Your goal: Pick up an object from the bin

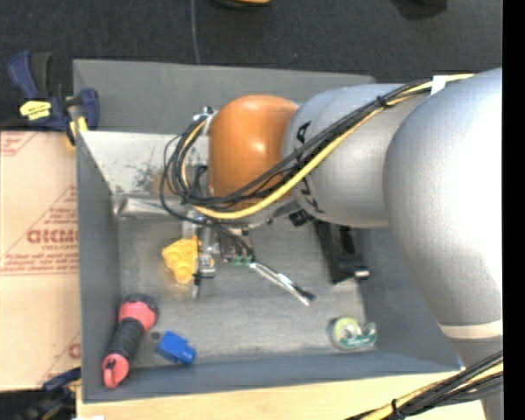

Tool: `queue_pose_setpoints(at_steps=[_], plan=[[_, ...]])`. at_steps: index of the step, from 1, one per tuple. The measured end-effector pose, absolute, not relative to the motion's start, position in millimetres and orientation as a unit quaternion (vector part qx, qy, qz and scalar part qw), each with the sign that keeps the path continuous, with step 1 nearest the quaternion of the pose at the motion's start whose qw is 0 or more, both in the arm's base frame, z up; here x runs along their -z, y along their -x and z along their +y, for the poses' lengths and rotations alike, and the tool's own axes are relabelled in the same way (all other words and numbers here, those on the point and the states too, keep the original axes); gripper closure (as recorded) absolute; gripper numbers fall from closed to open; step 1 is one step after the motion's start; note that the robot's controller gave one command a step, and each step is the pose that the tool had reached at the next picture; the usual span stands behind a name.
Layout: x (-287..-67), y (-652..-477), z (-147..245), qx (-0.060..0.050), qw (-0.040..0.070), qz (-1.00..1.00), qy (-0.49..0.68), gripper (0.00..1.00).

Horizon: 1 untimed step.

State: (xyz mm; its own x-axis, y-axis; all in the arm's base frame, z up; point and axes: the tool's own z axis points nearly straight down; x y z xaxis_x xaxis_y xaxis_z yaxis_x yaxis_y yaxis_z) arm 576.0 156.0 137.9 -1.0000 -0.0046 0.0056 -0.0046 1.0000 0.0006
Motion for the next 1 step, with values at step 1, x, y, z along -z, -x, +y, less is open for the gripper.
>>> queue_pose_setpoints(at_steps=[1], plan=[[-142.9, -578.1, 155.4, 0.001, -0.001, -1.0, 0.0, 0.0]])
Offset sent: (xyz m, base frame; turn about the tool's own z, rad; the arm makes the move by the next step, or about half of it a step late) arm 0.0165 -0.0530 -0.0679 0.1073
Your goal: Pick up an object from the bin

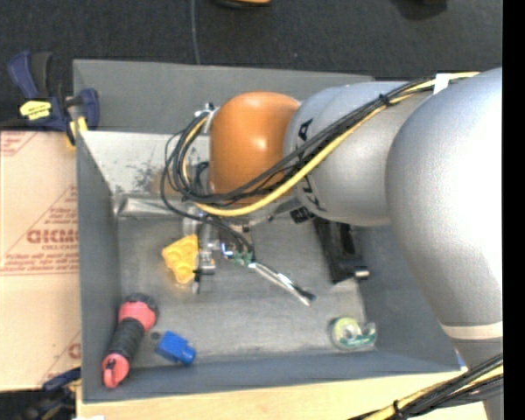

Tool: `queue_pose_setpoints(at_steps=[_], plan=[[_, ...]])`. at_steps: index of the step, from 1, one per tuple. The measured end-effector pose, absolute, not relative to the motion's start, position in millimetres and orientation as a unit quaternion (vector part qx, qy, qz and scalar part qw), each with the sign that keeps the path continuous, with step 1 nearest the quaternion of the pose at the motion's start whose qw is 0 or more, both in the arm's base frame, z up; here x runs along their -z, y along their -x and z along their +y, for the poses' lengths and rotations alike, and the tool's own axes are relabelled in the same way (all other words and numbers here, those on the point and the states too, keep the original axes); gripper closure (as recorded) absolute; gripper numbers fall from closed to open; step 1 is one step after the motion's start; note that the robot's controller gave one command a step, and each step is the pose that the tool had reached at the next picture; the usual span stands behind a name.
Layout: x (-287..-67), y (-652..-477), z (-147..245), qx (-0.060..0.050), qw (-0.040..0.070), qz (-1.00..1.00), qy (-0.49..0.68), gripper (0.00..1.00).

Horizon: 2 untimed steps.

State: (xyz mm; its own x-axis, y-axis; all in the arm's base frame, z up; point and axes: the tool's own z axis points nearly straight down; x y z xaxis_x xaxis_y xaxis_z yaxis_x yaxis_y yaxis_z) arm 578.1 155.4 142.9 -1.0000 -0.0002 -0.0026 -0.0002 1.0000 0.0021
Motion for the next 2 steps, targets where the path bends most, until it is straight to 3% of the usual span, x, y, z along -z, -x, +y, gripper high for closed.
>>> queue_pose_setpoints(at_steps=[1, 2], plan=[[-70.5, -594.9, 101.3, -0.001, 0.003, 0.999, -0.053, 0.0], [-70.2, -591.5, 110.1, -0.003, 0.003, 0.997, -0.077, 0.0]])
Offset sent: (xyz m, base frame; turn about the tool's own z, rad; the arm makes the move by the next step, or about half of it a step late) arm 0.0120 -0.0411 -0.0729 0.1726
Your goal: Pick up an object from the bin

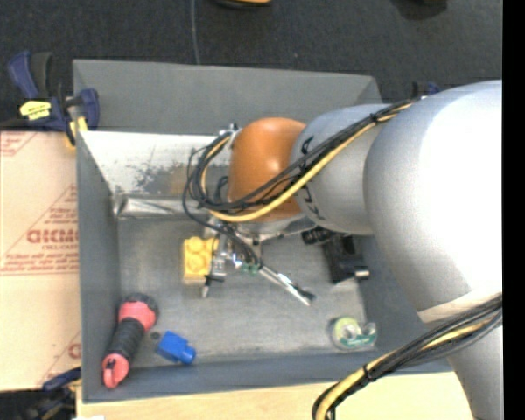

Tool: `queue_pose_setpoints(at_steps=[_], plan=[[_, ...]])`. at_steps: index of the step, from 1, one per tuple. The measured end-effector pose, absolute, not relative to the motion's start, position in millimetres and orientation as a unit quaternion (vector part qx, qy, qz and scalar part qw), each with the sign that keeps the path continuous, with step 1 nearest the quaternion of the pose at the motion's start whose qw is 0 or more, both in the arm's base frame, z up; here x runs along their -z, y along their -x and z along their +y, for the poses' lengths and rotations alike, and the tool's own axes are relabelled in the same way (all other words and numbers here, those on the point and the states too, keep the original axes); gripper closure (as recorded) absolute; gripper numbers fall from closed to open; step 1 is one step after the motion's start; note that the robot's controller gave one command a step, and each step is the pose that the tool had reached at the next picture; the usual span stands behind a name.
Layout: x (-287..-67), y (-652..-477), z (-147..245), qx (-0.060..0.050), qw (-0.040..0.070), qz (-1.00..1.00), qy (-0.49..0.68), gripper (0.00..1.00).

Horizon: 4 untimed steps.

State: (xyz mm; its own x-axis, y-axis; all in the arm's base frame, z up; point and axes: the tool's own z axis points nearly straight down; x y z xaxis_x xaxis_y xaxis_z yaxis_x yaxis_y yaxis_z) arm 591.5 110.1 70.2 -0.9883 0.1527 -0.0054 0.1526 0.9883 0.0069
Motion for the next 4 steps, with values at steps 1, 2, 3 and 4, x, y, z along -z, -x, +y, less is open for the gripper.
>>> queue_pose_setpoints(at_steps=[1, 2, 3, 4], plan=[[-69.4, -593.4, 100.6, -0.001, 0.004, 0.998, -0.058, 0.0], [-70.1, -592.8, 108.0, -0.004, 0.004, 0.997, -0.074, 0.0], [-70.9, -594.9, 98.3, -0.002, 0.005, 0.998, -0.06, 1.0], [-70.9, -594.9, 98.3, -0.002, 0.005, 0.998, -0.06, 1.0]])
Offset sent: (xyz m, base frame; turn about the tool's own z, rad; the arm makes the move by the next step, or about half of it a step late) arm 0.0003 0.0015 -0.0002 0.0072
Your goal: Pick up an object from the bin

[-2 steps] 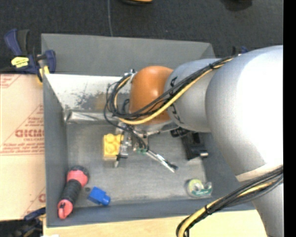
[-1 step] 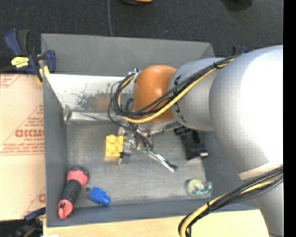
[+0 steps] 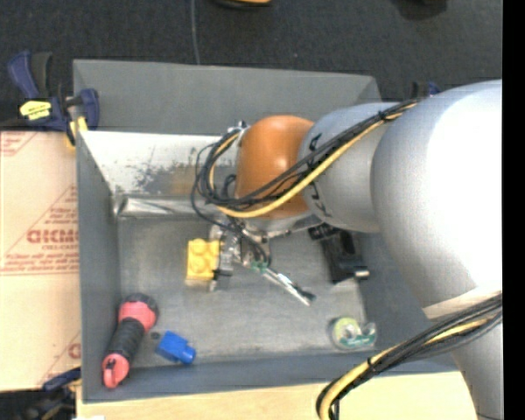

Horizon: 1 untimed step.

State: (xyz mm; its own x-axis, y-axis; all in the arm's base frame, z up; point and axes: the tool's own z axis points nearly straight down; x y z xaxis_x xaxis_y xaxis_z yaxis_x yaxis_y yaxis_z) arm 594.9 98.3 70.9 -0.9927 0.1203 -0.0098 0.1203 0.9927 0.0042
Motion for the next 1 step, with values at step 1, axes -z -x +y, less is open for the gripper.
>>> queue_pose_setpoints(at_steps=[1], plan=[[-78.2, -594.6, 98.2, -0.002, 0.006, 0.998, -0.061, 1.0]])
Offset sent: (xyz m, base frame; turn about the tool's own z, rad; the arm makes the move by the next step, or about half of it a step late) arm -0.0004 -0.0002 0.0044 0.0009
